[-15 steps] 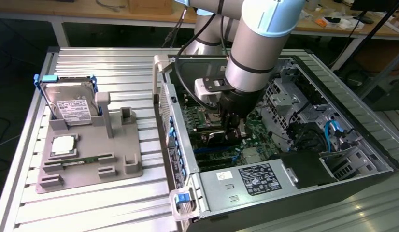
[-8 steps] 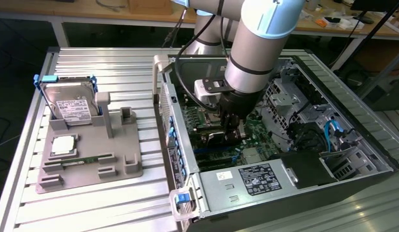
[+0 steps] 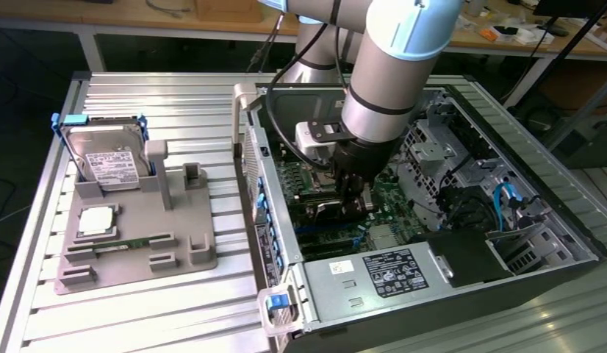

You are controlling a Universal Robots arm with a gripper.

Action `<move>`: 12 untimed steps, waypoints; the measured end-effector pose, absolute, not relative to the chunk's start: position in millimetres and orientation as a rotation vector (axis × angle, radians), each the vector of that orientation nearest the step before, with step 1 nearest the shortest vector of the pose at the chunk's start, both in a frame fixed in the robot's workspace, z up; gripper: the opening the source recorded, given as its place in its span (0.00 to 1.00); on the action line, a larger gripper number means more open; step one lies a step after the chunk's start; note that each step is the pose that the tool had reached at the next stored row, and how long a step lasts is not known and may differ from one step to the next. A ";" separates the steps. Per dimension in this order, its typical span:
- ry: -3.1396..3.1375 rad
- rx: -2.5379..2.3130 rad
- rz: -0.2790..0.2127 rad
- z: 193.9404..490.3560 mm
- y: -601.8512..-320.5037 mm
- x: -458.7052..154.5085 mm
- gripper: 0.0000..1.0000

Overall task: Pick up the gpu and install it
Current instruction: 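Insert the gpu into the slot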

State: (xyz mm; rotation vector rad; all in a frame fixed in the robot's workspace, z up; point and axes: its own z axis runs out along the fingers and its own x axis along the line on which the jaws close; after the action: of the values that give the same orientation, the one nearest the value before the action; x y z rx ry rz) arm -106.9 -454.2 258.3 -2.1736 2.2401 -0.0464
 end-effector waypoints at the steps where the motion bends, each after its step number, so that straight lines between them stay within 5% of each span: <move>1: 2.240 -2.173 -0.046 258.2 -454.2 -106.9 0.27; 12: 2.239 -2.173 -0.044 254.9 -454.2 -106.9 0.27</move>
State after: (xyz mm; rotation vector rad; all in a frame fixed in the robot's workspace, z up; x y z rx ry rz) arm -106.9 -454.2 254.9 -2.1726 2.2392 -0.0443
